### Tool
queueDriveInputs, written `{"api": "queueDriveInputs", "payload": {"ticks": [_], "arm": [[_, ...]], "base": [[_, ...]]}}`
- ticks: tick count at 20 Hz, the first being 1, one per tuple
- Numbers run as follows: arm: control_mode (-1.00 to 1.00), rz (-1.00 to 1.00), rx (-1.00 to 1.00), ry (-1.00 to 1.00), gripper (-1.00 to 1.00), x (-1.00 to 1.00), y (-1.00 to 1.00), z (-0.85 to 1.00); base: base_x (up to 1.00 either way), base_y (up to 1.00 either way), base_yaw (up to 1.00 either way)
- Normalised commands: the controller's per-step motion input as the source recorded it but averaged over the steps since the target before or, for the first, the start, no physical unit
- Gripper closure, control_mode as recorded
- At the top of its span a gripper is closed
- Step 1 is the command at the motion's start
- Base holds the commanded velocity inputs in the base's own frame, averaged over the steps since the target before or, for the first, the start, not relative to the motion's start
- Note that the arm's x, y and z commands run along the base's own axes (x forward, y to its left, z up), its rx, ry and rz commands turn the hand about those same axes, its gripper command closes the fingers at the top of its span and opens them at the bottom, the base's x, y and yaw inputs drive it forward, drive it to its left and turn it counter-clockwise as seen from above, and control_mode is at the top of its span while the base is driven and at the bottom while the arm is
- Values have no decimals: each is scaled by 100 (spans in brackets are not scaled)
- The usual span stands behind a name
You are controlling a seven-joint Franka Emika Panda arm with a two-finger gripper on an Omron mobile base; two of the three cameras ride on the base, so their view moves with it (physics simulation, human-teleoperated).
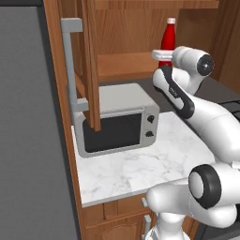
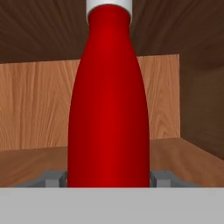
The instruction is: Pick the water bottle, can from the counter and place them in the open cabinet.
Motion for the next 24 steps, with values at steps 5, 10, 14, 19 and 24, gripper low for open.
{"api": "queueDriveInputs", "payload": {"ticks": [5, 10, 14, 19, 24], "arm": [[-100, 0, -1, 0, 100, 12, -1, 0], [-100, 0, 0, 0, 100, 6, -1, -1], [-100, 0, 0, 0, 100, 15, 0, -2], [-100, 0, 0, 0, 100, 13, 0, 0], [-100, 0, -1, 0, 100, 14, 0, -1]], "base": [[0, 0, 0], [0, 0, 0], [0, 0, 0], [0, 0, 0], [0, 0, 0]]}}
